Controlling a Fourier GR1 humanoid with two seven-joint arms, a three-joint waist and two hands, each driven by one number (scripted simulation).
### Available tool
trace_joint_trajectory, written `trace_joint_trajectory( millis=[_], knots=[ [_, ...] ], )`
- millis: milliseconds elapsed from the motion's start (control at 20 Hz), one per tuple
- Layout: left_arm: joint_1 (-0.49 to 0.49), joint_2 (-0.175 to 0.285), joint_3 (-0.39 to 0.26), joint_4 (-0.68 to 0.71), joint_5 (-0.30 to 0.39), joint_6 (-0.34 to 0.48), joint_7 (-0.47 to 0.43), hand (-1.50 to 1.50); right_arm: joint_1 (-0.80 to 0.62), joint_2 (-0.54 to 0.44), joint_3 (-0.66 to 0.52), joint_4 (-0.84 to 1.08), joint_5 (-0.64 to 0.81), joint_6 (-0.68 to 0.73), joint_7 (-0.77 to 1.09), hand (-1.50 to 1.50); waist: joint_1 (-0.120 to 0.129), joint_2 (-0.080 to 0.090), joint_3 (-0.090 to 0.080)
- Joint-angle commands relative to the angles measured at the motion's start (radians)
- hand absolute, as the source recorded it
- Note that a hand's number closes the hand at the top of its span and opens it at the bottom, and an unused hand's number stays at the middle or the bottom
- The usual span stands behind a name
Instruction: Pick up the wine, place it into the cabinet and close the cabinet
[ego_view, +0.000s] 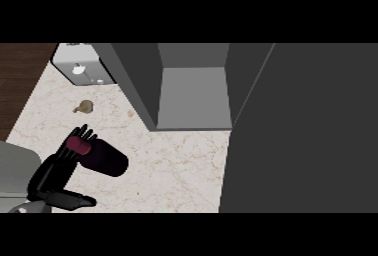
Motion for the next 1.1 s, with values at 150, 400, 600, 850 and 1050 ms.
trace_joint_trajectory(
  millis=[150, 400, 600, 850, 1050],
  knots=[
    [-0.021, 0.043, -0.037, 0.097, -0.009, -0.158, -0.18, -1.5, 0.032, -0.008, -0.028, -0.131, -0.079, 0.006, 0.045, -1.5, -0.002, -0.001, 0.0],
    [-0.087, -0.024, -0.076, 0.16, -0.023, -0.072, -0.177, -1.5, 0.047, 0.009, 0.029, -0.148, -0.036, 0.004, 0.054, -1.5, -0.008, -0.001, 0.0],
    [-0.042, -0.025, -0.105, 0.132, -0.002, -0.108, -0.202, -1.5, -0.011, -0.007, -0.017, -0.089, -0.043, 0.002, 0.056, -1.5, 0.007, -0.001, 0.0],
    [-0.103, -0.017, -0.126, 0.165, 0.035, -0.152, -0.173, 1.5, 0.01, 0.007, 0.014, -0.118, -0.022, -0.01, 0.063, -1.5, -0.002, -0.002, 0.0],
    [-0.085, -0.027, -0.198, 0.178, -0.034, -0.132, -0.267, 1.5, 0.038, 0.006, 0.01, -0.129, -0.035, -0.003, 0.058, -1.5, -0.008, -0.002, -0.001]
  ],
)
